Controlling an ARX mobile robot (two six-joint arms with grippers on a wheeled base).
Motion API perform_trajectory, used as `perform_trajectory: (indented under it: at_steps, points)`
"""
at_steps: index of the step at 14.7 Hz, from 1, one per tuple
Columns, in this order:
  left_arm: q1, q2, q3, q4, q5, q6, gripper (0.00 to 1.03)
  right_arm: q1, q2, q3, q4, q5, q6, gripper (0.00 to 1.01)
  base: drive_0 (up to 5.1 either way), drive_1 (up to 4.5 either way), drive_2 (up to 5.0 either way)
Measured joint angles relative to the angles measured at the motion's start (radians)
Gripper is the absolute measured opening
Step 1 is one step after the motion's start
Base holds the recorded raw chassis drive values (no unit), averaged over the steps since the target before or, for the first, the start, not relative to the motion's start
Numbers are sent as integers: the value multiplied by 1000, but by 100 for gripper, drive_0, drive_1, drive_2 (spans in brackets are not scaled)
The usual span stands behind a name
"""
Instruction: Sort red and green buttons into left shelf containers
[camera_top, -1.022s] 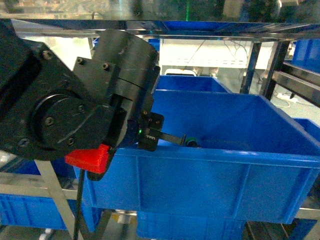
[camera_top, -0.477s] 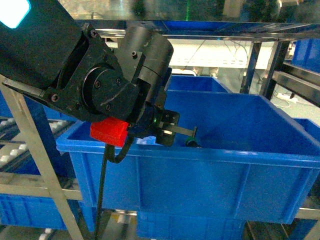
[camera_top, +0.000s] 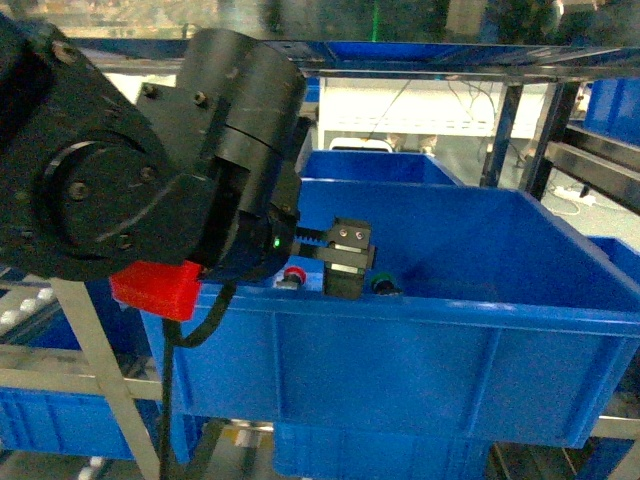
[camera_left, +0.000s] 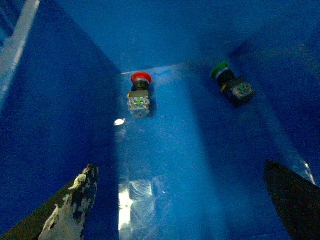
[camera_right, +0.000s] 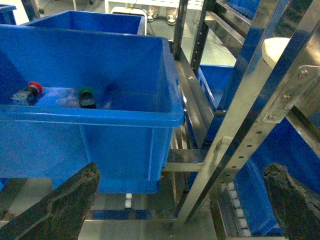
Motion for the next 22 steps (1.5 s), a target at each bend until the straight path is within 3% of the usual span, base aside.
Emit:
perform_trajectory:
  at_steps: [6, 7, 9, 11, 12, 13, 16, 18, 19, 20, 21, 22]
  points:
    - [-28, -412, -431, 269, -129, 32, 98, 0, 0, 0, 0, 0, 0, 98, 0, 0, 0]
    - [-47, -524, -503, 272, -161, 32, 98, 0, 0, 0, 0, 0, 0, 98, 0, 0, 0]
    - [-103, -790, -642, 266, -288, 32, 98, 0, 0, 0, 0, 0, 0, 98, 0, 0, 0]
    - [-110, -902, -677, 275, -356, 32, 98, 0, 0, -1, 9, -2, 0, 98, 0, 0, 0]
    - [-109, -893, -684, 308, -346, 40, 97, -35, 26, -69, 252, -82, -32, 89, 0, 0, 0]
    - [-16, -975, -807, 470, -218, 95, 72, -126, -68, -140, 422, -200, -88, 64, 0, 0, 0]
    - [126, -1160, -914, 394, -78, 110, 33, -214, -225, -141, 268, -299, -106, 23, 0, 0, 0]
    - [192, -1250, -950, 345, -12, 110, 10, -253, -296, -141, 211, -335, -109, 1, 0, 0, 0]
    - [215, -1286, -963, 324, 11, 109, 1, -281, -316, -141, 180, -374, -111, 2, 0, 0, 0]
    - [237, -1318, -975, 301, 32, 112, 2, -346, -340, -141, 155, -442, -112, 2, 0, 0, 0]
    - [261, -1357, -989, 273, 55, 113, 2, -387, -365, -141, 139, -449, -111, 2, 0, 0, 0]
    - [280, -1387, -998, 251, 74, 113, 2, -385, -383, -141, 123, -455, -111, 2, 0, 0, 0]
